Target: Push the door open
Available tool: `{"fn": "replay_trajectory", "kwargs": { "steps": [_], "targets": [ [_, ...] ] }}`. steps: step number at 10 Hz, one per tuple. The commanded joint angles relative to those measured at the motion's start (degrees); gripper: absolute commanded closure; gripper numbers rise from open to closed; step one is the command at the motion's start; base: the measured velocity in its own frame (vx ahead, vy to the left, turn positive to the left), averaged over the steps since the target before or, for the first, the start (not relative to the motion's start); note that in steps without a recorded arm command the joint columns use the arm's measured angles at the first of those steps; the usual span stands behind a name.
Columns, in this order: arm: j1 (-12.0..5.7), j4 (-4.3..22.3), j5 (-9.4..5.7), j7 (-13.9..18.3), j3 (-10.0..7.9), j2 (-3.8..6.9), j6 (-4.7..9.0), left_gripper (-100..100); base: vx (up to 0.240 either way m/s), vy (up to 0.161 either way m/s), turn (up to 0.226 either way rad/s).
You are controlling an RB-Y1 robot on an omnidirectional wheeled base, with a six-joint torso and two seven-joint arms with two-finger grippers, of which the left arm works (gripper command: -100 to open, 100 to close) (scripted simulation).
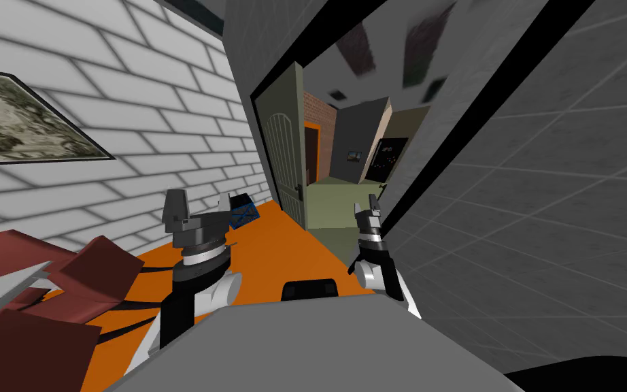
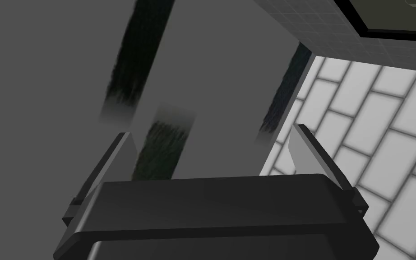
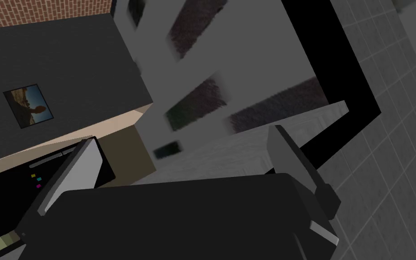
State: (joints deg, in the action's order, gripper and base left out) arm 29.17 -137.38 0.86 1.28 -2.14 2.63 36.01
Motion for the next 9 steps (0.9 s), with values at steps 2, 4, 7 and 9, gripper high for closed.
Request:
{"fn": "replay_trajectory", "kwargs": {
  "steps": [2, 4, 7, 9],
  "targets": [
    [-1.44, 3.14, 0.07, 0.42, 1.11, 0.62, -1.04, -100, 0.102, 0.072, -0.130],
    [-2.49, 5.40, 0.12, 0.72, 1.91, 0.99, -1.78, -100, 0.122, 0.098, -0.070],
    [-3.70, 8.05, 0.17, 1.07, 2.85, 1.38, -2.66, -100, 0.084, 0.065, -0.067],
    [-5.08, 11.04, 0.24, 1.46, 3.91, 1.78, -3.65, -100, 0.111, 0.097, -0.122]
  ]
}}
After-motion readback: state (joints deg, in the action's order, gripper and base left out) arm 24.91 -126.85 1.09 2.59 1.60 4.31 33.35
